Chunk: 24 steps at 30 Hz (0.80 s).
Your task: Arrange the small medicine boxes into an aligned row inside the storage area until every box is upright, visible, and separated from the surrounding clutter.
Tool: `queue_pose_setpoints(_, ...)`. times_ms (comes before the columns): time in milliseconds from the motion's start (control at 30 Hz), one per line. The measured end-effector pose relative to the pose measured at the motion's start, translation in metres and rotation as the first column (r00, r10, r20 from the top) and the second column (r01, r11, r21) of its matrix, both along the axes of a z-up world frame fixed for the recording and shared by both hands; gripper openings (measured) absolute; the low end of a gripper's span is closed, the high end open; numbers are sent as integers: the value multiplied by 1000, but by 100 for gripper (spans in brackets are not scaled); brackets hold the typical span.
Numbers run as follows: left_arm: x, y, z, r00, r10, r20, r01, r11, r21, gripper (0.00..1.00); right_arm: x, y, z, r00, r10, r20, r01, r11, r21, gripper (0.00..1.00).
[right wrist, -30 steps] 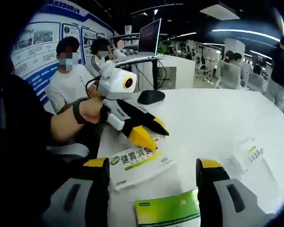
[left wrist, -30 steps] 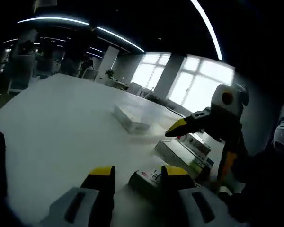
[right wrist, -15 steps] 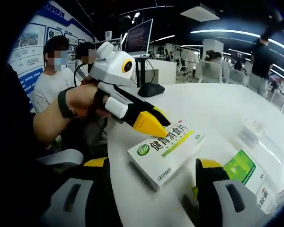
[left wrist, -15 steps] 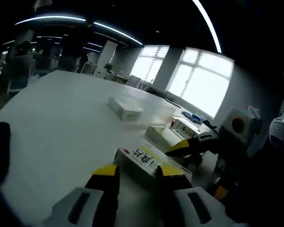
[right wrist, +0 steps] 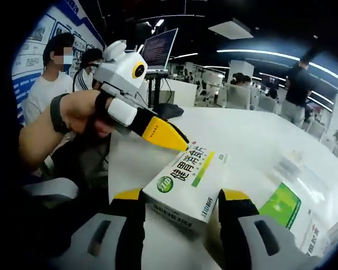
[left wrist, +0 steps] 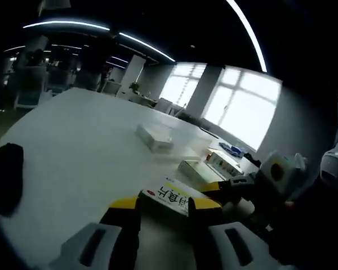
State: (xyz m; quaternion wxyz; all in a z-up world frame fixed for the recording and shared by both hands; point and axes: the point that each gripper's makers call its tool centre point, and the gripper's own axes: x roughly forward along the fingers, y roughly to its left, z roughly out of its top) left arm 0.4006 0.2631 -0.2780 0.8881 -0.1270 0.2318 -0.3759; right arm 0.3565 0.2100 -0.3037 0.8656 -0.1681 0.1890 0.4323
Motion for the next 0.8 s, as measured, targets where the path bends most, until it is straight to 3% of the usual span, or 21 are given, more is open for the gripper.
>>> queue_pose_setpoints(100, 2, 4, 4, 1000, 17, -2, -17, 999, -29, 35, -6, 5, 6, 1000, 15, 5, -15, 999, 43, 48)
queue_pose_setpoints(233, 5, 6, 18, 999, 29, -22, -32, 988, -154, 36, 4, -2, 26, 999, 10, 45, -13, 997, 75, 47)
queue_pose_setpoints(333, 6, 2, 28, 999, 24, -30, -30, 973, -228, 38, 13, -13, 39, 997, -19, 81, 11, 996, 86, 47)
queue_pose_setpoints(433, 4, -13, 39, 998, -16, -54, -3, 943, -332, 40, 18, -22, 54, 992, -40, 118, 27, 993, 118, 47)
queue_pose_setpoints(533, 6, -34, 53, 996, -63, -68, 24, 887, -460, 40, 18, -28, 69, 988, -50, 149, 29, 990, 138, 47)
queue_pose_setpoints(600, 11, -43, 59, 993, -78, -91, 17, 843, -538, 40, 18, -30, 74, 981, -56, 184, 31, 990, 135, 47)
queue_pose_setpoints(633, 15, -46, 63, 991, -80, -106, 3, 811, -585, 40, 19, -31, 76, 979, -58, 197, 33, 991, 131, 47)
queue_pose_setpoints(700, 16, -56, 66, 988, -104, -117, 8, 779, -627, 40, 19, -33, 77, 976, -65, 210, 38, 991, 126, 47)
queue_pose_setpoints(767, 18, -62, 65, 986, -113, -123, 9, 769, -639, 40, 20, -34, 78, 975, -66, 214, 40, 991, 125, 47)
queue_pose_setpoints(800, 17, -67, 67, 984, -130, -125, 17, 754, -656, 40, 20, -35, 78, 974, -68, 218, 41, 992, 123, 47)
